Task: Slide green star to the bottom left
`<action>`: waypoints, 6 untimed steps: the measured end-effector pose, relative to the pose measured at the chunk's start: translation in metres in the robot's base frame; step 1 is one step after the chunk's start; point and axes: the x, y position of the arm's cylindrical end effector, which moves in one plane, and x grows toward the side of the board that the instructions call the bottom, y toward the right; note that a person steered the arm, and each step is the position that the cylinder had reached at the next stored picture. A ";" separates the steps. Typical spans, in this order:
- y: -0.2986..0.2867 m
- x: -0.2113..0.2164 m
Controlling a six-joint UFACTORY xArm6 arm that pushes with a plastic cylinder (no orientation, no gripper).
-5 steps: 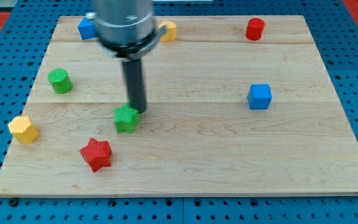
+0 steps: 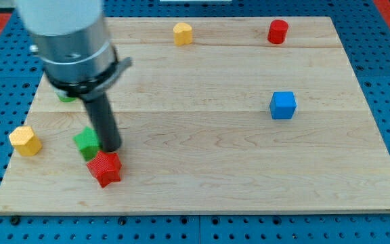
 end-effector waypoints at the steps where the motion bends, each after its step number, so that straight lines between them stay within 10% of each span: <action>1: -0.005 -0.012; 6: -0.061 0.082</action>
